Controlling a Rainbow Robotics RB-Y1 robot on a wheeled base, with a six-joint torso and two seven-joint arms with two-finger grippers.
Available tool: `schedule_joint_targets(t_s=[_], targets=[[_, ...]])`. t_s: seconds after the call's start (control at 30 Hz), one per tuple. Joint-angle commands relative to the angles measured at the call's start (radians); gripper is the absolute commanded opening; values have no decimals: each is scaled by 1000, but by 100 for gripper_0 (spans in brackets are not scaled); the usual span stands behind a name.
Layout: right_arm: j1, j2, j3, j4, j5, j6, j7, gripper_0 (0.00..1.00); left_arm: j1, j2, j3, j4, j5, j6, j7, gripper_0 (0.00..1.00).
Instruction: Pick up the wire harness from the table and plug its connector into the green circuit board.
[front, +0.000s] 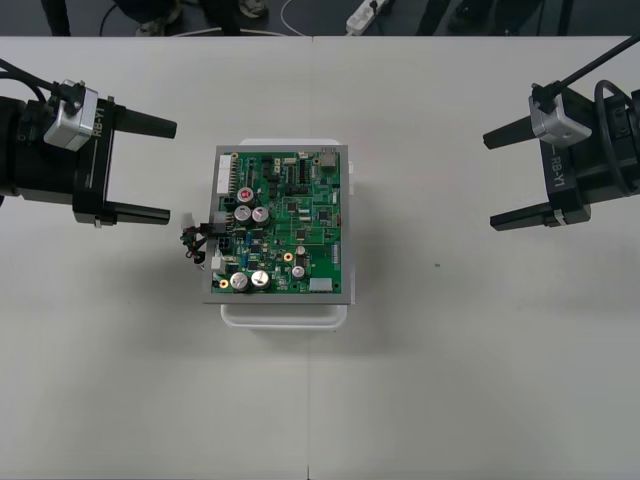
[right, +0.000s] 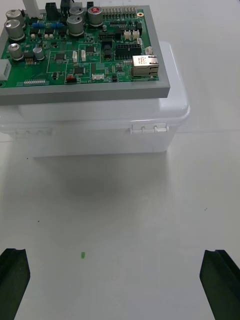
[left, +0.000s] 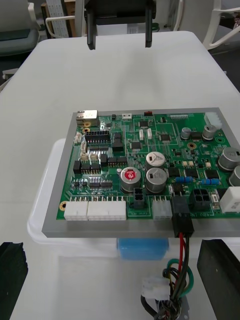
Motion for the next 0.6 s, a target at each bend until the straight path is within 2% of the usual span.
schedule_joint_targets(t_s=[0.03,0.33,0.6], targets=[[26,-40,-45,-2,-21,1,58,100,25,68,26,-32,8,-30,1,100],[35,-38,-47,-17,-12,1,69,100,35,75,20,-34,7,-30,-11,100],[35,-40,-47,-101,71,1,57,100,35,75,19,-34,4,-30,-11,100]])
